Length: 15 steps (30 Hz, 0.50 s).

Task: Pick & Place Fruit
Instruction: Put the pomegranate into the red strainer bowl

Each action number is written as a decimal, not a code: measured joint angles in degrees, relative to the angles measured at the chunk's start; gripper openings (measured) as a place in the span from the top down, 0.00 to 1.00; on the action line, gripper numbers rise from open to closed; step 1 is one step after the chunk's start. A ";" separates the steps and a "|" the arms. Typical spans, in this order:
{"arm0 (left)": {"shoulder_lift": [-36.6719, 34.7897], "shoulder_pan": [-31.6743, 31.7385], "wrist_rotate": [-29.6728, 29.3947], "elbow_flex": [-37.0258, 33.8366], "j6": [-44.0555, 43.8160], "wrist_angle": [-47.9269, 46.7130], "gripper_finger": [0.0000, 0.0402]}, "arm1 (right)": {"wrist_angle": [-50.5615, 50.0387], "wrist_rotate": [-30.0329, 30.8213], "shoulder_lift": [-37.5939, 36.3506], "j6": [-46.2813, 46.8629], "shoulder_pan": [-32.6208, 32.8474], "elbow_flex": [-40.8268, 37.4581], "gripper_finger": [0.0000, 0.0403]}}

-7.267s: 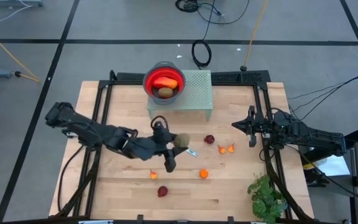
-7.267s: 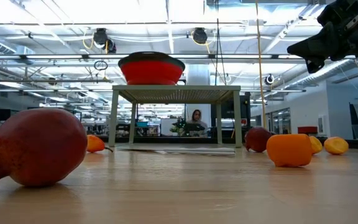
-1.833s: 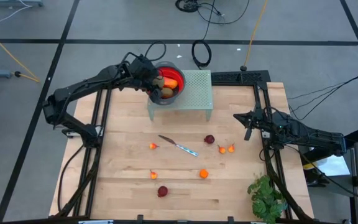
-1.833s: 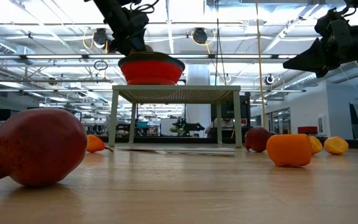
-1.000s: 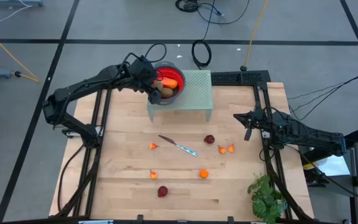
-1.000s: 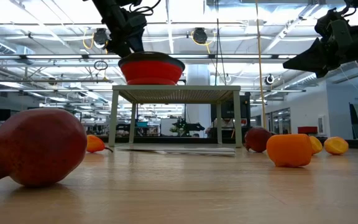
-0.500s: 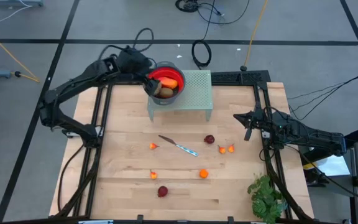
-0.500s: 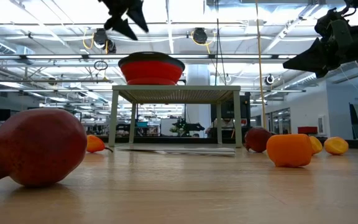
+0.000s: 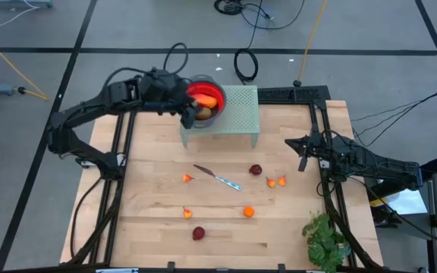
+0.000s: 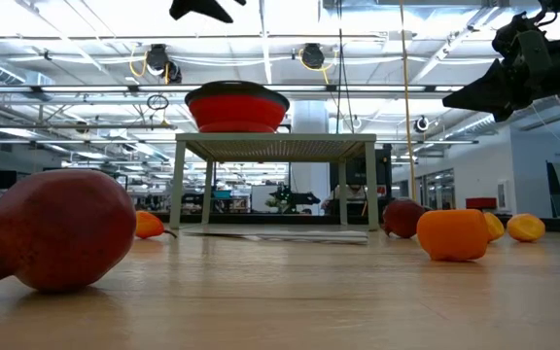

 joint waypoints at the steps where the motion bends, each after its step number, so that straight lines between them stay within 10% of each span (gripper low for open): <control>1: -0.02 -1.05 -0.33 0.00 -0.89 0.01 0.48 | -0.01 0.00 0.00 -0.01 0.00 0.00 1.00; 15: 0.00 -15.11 -4.38 -0.05 -4.26 0.11 0.76 | 0.00 -0.22 0.00 0.13 0.00 0.00 1.00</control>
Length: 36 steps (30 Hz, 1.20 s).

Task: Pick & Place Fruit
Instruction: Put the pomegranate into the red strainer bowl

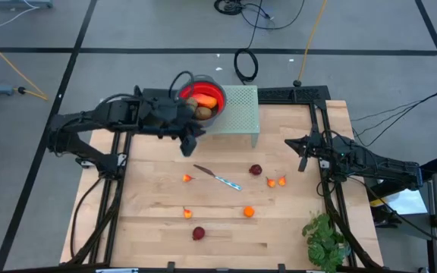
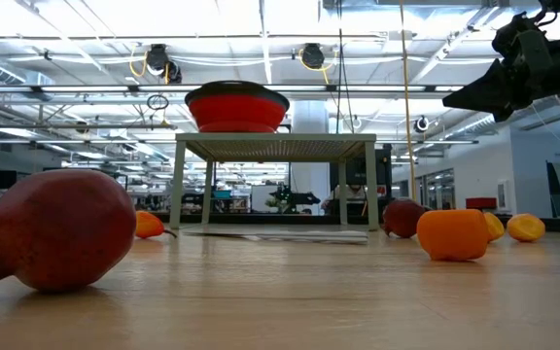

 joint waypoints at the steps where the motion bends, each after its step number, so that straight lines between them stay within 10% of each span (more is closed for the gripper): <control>1: 0.00 -0.91 -0.01 -0.25 -0.01 0.48 0.77 | -0.01 -0.02 0.00 0.55 0.00 0.00 1.00; 18: 0.09 -8.57 -0.09 -22.41 -5.35 26.94 0.98 | 0.73 -21.76 5.56 7.88 0.02 -0.02 1.00; 36: 0.02 -11.03 0.12 -30.75 2.82 33.31 1.00 | 22.24 -23.76 23.80 7.42 5.24 -0.02 1.00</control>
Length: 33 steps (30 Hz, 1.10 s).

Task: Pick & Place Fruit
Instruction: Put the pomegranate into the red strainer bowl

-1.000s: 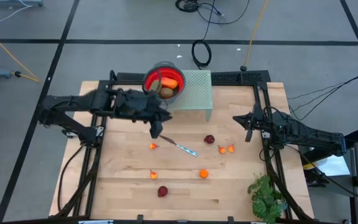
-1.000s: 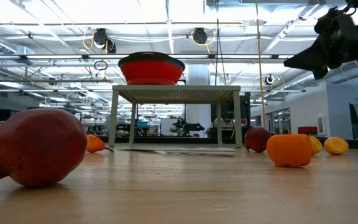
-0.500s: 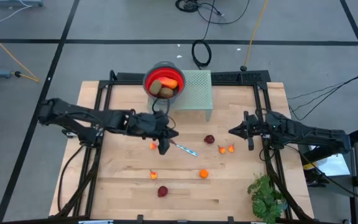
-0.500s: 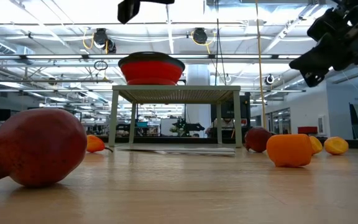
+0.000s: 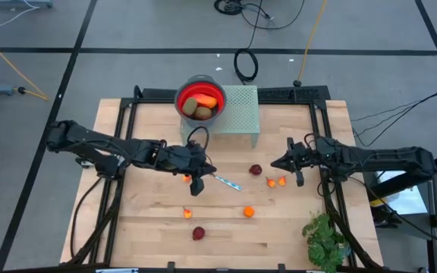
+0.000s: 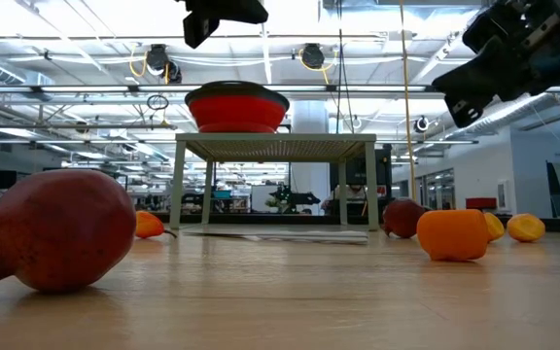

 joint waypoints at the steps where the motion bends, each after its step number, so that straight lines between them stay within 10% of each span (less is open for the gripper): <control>1: 0.00 0.09 0.58 0.00 0.76 -0.11 0.99 | 1.07 0.15 1.09 -0.02 0.40 0.00 1.00; 16: -3.13 2.06 5.21 -0.23 6.42 -5.06 1.00 | 9.53 7.91 10.51 -0.04 5.12 1.89 1.00; 33: -30.54 2.11 4.91 -23.89 1.64 4.31 0.98 | -4.04 9.25 20.91 -6.84 5.67 17.49 1.00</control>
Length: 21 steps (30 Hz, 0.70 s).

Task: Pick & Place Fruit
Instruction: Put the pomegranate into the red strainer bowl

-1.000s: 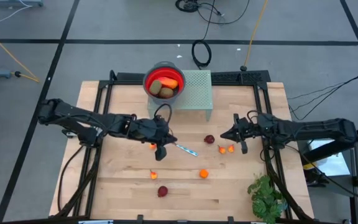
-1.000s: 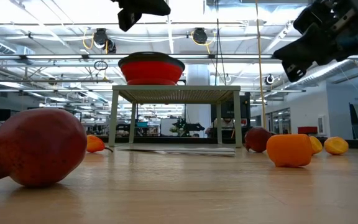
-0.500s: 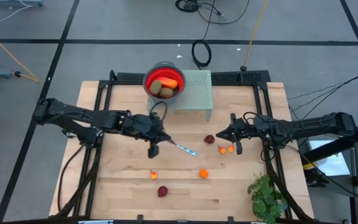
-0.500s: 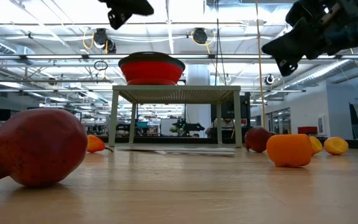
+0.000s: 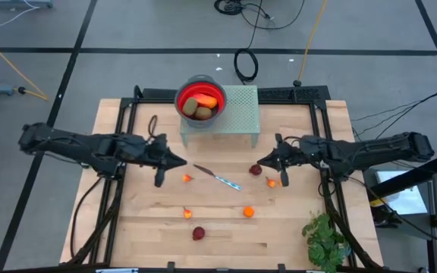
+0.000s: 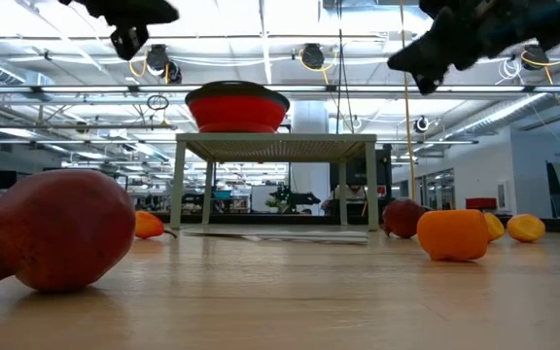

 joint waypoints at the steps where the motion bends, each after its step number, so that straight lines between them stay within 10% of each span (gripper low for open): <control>1: -1.80 0.00 0.01 -1.03 0.54 -0.67 0.98 | -1.21 0.00 1.30 -0.46 0.00 1.84 1.00; 21: -25.28 0.44 -2.37 -11.97 7.36 -9.22 0.97 | -36.65 2.77 21.08 -5.86 2.47 30.00 1.00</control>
